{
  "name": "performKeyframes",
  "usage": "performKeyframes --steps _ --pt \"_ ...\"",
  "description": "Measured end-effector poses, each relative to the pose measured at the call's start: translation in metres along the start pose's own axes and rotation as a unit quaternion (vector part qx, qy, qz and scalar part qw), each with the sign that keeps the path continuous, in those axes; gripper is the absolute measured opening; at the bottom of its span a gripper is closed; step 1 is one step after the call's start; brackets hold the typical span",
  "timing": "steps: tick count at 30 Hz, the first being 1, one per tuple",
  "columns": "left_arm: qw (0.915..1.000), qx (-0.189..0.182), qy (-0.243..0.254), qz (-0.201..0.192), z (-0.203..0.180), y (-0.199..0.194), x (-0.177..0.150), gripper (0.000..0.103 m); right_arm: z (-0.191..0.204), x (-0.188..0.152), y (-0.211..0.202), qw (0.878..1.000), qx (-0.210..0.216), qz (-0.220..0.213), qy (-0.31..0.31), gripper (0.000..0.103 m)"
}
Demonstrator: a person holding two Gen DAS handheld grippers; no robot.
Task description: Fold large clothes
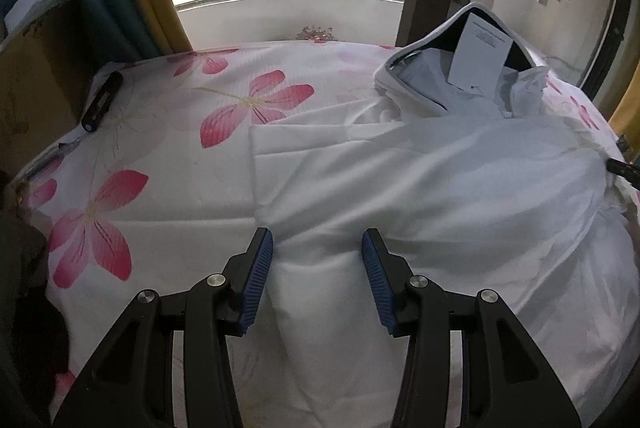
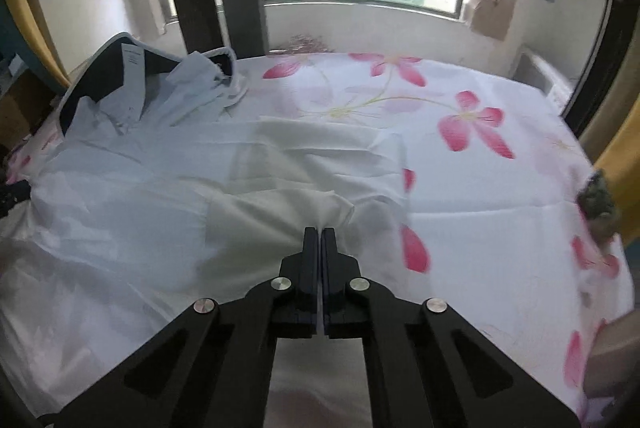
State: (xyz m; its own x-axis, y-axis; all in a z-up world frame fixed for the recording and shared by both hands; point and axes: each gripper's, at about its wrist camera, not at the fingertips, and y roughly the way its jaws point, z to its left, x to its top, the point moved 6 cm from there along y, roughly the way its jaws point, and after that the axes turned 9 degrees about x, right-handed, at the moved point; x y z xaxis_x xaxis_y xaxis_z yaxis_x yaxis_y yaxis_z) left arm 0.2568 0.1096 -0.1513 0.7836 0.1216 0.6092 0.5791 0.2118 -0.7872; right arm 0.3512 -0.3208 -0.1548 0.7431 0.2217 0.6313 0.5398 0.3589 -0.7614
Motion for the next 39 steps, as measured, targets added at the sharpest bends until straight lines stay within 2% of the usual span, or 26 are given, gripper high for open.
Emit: performKeyframes --steps 5,12,15,19,24,29,34,39 --pt "0.9999 -0.009 -0.006 0.009 0.004 -0.001 0.0 0.049 -0.003 -0.016 -0.008 1.0 -0.008 0.004 0.009 0.001" --pt "0.9999 -0.009 0.003 0.012 0.009 -0.019 -0.024 0.049 -0.003 -0.026 -0.014 0.999 -0.027 0.007 0.02 0.004" --pt "1.0 -0.001 0.006 0.007 0.014 -0.023 -0.033 0.049 -0.003 -0.03 -0.016 0.999 -0.035 0.007 0.019 0.011" --pt "0.9999 0.01 0.002 0.011 0.02 -0.026 -0.037 0.049 -0.005 -0.031 -0.021 0.998 -0.051 0.01 0.023 0.04" --pt "0.9995 0.03 0.006 0.012 0.027 -0.027 -0.036 0.049 -0.002 -0.03 -0.032 0.998 -0.058 0.006 0.019 0.043" --pt "0.9989 0.047 0.004 0.006 0.033 -0.027 -0.024 0.049 0.007 -0.021 -0.039 0.998 -0.054 -0.003 0.012 0.047" --pt "0.9991 0.038 0.002 -0.018 0.028 -0.036 0.003 0.049 0.023 -0.007 -0.033 0.999 -0.042 -0.003 -0.007 0.05" --pt "0.9992 0.011 0.015 -0.036 0.006 -0.036 0.035 0.049 0.04 0.015 -0.017 0.999 -0.032 0.002 -0.037 0.051"
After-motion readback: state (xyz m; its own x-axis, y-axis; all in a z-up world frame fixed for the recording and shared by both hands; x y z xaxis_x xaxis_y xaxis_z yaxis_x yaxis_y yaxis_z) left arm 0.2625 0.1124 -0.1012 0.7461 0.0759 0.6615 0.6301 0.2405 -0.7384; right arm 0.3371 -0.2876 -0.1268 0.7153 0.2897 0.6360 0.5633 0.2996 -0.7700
